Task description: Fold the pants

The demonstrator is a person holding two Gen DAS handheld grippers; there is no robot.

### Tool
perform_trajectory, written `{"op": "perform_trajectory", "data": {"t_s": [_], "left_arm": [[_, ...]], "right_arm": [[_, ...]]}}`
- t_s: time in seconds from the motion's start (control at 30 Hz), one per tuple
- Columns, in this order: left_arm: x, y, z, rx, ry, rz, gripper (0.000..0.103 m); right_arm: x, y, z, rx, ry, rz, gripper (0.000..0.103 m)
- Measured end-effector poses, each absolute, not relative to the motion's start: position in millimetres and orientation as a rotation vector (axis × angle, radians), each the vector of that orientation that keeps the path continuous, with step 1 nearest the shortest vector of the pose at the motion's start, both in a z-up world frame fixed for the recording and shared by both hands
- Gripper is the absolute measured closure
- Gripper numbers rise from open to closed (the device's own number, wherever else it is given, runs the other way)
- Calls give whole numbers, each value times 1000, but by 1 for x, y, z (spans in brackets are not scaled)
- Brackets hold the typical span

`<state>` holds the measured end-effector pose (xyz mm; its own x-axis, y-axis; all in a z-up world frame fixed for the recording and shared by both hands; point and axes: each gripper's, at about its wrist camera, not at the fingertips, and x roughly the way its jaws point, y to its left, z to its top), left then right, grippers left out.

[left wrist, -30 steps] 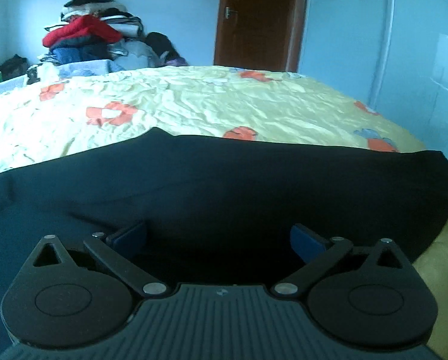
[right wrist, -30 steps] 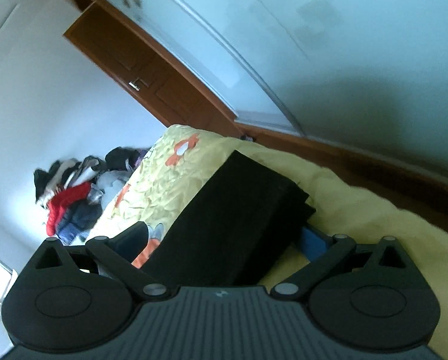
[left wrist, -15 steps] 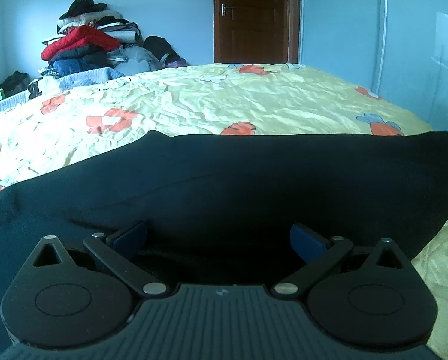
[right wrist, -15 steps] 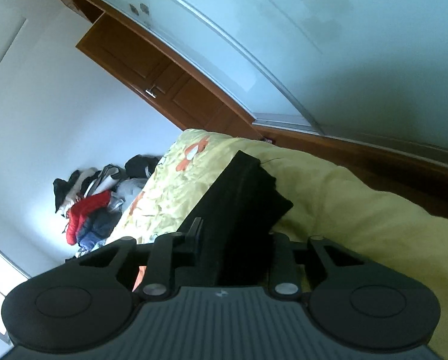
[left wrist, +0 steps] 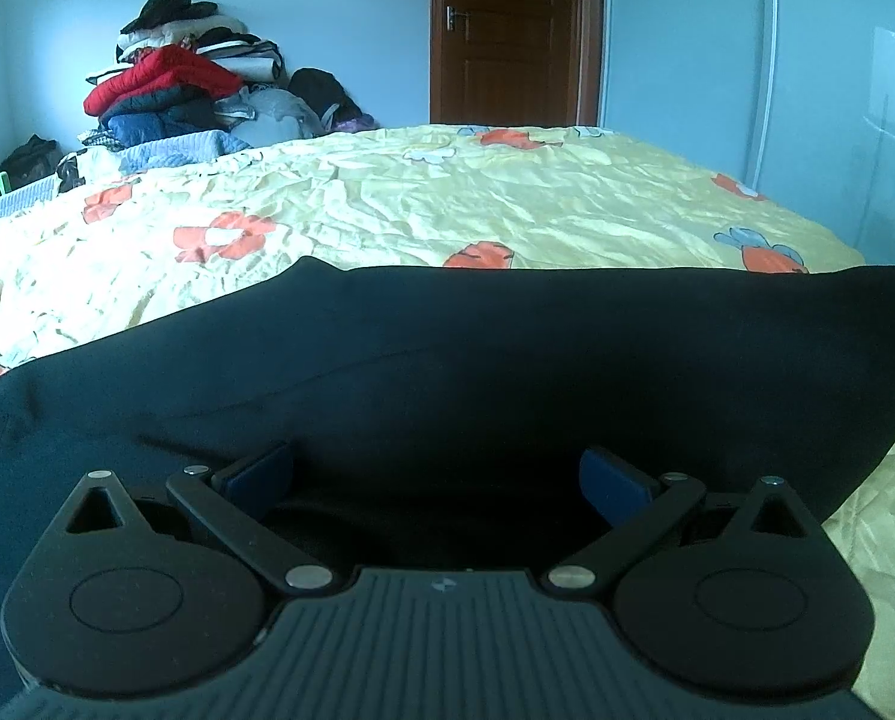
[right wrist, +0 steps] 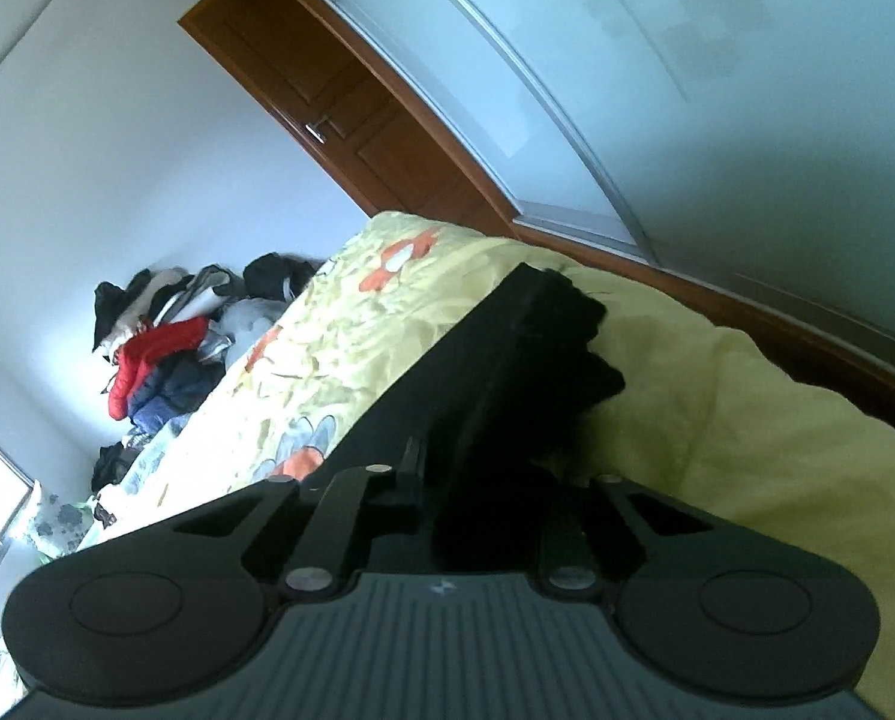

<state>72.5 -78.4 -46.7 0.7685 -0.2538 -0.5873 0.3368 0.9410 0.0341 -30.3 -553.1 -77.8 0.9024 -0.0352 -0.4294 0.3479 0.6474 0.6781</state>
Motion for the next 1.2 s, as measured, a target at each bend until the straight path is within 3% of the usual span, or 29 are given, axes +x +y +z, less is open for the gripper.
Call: {"op": "perform_trajectory", "data": {"t_s": [0.9, 1.2], "left_arm": [[74, -77, -48, 141, 616, -319, 0], [62, -64, -31, 68, 583, -328, 7]], "right_arm": [[-31, -544, -74, 793, 367, -218, 98], [-20, -501, -31, 605, 313, -150, 99]]}}
